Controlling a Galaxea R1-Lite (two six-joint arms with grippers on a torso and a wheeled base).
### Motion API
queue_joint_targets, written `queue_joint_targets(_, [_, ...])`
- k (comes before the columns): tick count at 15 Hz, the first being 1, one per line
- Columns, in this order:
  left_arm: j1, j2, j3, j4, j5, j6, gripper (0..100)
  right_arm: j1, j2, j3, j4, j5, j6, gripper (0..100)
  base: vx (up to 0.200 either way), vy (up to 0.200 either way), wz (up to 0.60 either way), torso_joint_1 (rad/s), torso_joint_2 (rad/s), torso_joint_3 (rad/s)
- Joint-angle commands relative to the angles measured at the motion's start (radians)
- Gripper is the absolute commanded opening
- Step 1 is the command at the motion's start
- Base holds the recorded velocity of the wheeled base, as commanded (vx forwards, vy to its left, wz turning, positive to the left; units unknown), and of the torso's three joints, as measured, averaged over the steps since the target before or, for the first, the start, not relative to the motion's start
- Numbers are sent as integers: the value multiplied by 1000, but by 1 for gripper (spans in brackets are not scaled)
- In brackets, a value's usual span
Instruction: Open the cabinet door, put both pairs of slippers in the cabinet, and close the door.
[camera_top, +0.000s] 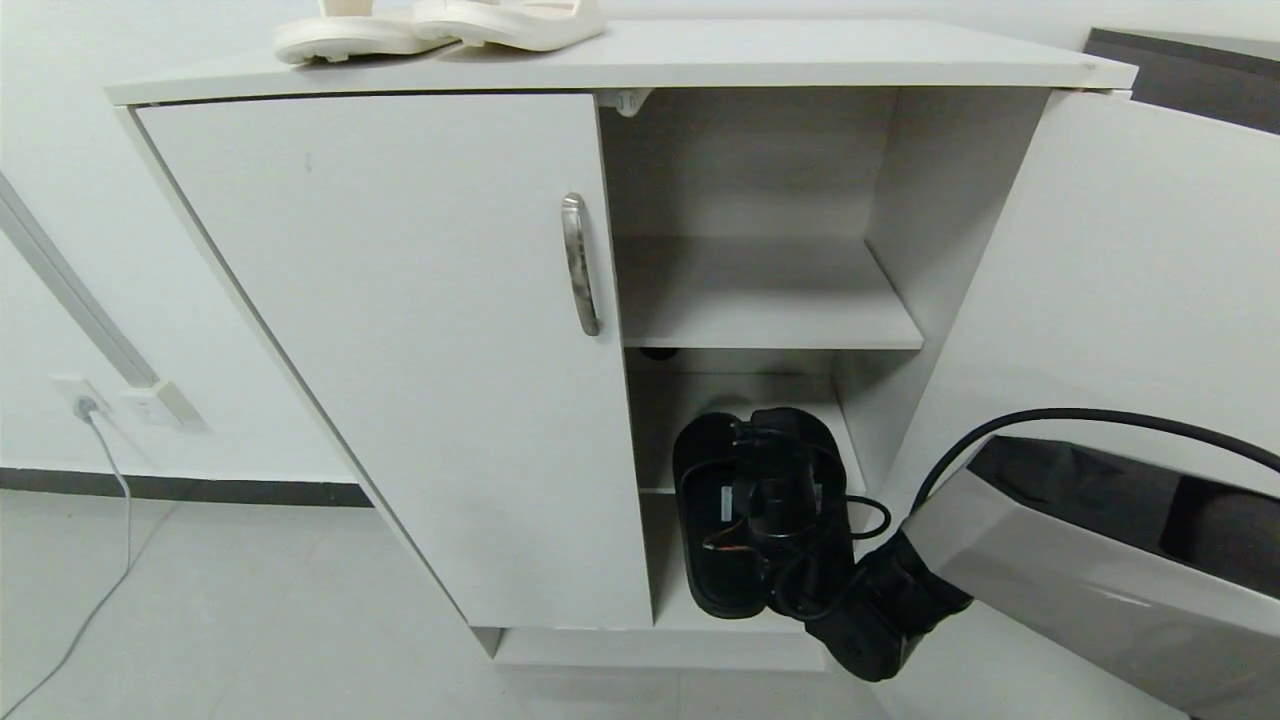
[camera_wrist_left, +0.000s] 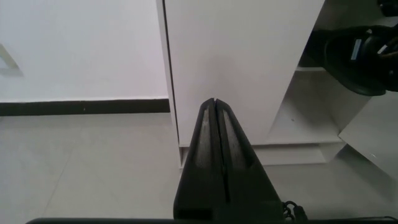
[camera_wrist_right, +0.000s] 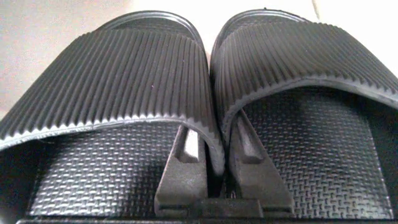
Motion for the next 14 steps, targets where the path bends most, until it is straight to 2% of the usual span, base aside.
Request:
queue_joint_targets(1, [0, 1, 0, 0, 0, 1, 0, -13, 49, -53, 4, 1, -2, 0, 0, 0, 0, 0, 0, 0])
queue_joint_targets(3, [0, 1, 0, 0, 0, 1, 0, -30, 76, -99, 4, 4, -29, 0, 0, 0, 0, 0, 0, 0])
queue_joint_targets(5, [0, 1, 0, 0, 2, 1, 0, -64, 131, -213, 22, 7, -51, 0, 0, 0, 0, 0, 0, 0])
queue_joint_targets(14, [0, 1, 0, 0, 2, -1, 0, -133, 282, -688, 333, 10, -51, 0, 0, 0, 0, 0, 0, 0])
